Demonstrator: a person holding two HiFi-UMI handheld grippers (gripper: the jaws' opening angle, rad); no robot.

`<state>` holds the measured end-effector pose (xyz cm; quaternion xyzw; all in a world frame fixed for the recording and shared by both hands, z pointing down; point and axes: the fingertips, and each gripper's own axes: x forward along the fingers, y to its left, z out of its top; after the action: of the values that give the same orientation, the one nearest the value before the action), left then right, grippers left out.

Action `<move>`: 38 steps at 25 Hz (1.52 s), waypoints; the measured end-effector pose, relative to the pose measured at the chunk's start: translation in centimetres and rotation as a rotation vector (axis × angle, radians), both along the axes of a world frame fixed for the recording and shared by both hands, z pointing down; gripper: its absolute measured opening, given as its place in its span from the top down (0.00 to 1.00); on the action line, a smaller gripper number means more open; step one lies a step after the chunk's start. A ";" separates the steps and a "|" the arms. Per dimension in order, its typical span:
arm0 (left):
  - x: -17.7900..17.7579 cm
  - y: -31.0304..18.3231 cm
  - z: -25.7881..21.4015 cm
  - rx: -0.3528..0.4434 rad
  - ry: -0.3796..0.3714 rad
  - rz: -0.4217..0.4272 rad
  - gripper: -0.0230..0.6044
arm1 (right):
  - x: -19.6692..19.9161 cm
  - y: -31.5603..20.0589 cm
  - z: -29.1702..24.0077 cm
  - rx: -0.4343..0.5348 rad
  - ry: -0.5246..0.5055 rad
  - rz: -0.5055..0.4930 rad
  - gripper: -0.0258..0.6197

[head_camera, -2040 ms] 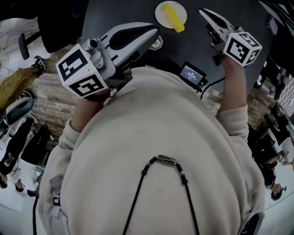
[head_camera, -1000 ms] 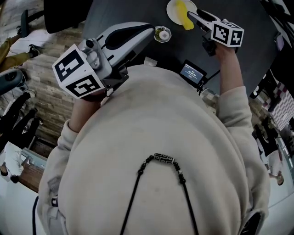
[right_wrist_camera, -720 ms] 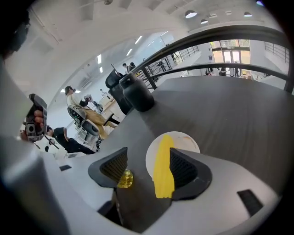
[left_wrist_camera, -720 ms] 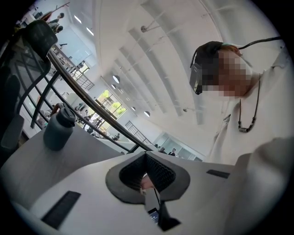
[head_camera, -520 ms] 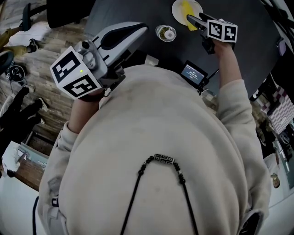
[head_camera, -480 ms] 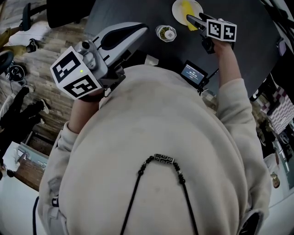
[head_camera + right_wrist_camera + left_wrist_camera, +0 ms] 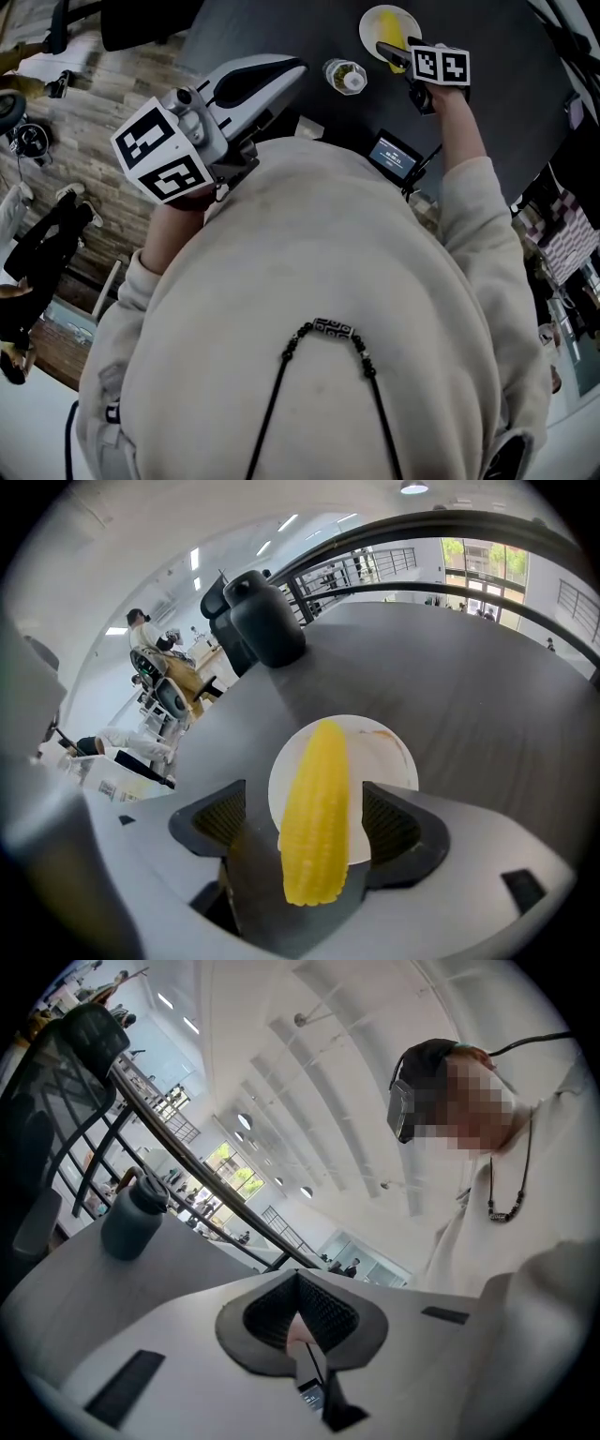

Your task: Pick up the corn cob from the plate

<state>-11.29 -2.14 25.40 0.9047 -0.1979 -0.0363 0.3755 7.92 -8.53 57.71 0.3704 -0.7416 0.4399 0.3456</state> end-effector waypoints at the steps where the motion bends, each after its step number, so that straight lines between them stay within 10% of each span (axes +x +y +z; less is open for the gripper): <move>1: 0.1 0.1 0.1 -0.003 0.002 0.002 0.96 | 0.0 0.0 0.3 -0.004 0.012 -0.007 0.39; 13: 0.6 -0.1 1.0 -0.032 -0.001 0.024 0.96 | 0.4 -0.3 3.8 -0.078 0.236 -0.139 0.39; 16: 0.5 -0.2 0.8 -0.025 -0.003 0.020 0.96 | 1.1 -0.5 3.7 -0.076 0.260 -0.146 0.56; 27: 0.9 -0.7 0.1 -0.001 -0.007 0.055 0.96 | 1.5 -0.6 2.5 -0.070 0.171 -0.029 0.58; 38: 4.0 -0.8 -3.4 0.096 0.048 0.217 0.96 | 3.9 -1.8 -8.8 0.144 -0.075 0.240 0.58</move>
<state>-7.28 -2.97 22.03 0.9365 -0.0878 -0.0268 0.3384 11.81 -10.32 48.91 0.4635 -0.7341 0.4369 0.2352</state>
